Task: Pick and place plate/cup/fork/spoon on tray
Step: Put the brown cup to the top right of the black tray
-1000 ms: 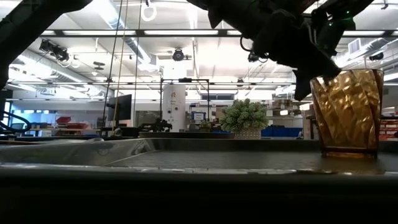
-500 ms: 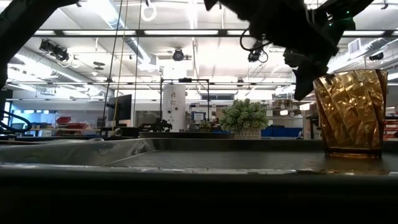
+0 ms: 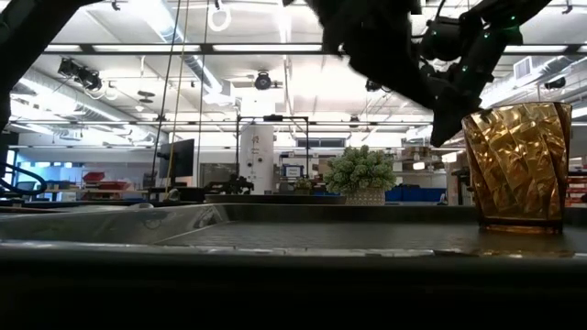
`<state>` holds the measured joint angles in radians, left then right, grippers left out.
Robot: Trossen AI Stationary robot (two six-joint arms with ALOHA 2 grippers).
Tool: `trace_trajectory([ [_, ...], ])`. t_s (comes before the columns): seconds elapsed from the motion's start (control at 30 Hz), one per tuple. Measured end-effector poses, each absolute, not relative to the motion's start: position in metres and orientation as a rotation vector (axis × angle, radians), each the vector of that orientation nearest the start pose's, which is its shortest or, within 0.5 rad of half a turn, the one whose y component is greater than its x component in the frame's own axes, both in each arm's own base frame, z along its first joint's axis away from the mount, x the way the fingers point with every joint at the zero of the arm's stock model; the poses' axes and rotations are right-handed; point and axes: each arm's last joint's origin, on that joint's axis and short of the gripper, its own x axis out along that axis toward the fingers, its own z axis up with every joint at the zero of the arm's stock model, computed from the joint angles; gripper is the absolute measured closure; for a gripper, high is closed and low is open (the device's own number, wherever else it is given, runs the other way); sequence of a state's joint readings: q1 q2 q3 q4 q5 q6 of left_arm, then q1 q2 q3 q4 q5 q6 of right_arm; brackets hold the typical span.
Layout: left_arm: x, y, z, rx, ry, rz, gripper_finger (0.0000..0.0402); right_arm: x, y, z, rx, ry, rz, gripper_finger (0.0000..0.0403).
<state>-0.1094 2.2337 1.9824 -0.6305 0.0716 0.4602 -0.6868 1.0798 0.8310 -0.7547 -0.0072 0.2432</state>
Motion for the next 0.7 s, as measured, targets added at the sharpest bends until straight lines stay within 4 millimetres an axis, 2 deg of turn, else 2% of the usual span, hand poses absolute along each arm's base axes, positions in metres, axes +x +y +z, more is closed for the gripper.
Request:
trace_trajectory([
  [0.1,0.490,-0.057,0.208,0.414,0.854,-0.399,0.0260,0.155,-0.126,0.253,0.565,0.887,-0.736,0.0349],
  [0.2,0.489,-0.058,0.184,0.387,0.800,-0.415,0.0260,0.155,-0.127,0.253,0.565,0.883,-0.735,0.0349],
  [0.33,0.489,-0.058,0.162,0.395,0.677,-0.386,0.0260,0.155,-0.127,0.253,0.571,0.873,-0.733,0.0349],
  [0.47,0.488,-0.058,0.150,0.347,0.565,-0.356,0.0260,0.156,-0.127,0.254,0.570,0.865,-0.732,0.0349],
  [0.7,0.495,-0.068,0.137,0.255,0.480,-0.434,0.0260,0.156,-0.127,0.254,0.576,0.859,-0.735,0.0349],
])
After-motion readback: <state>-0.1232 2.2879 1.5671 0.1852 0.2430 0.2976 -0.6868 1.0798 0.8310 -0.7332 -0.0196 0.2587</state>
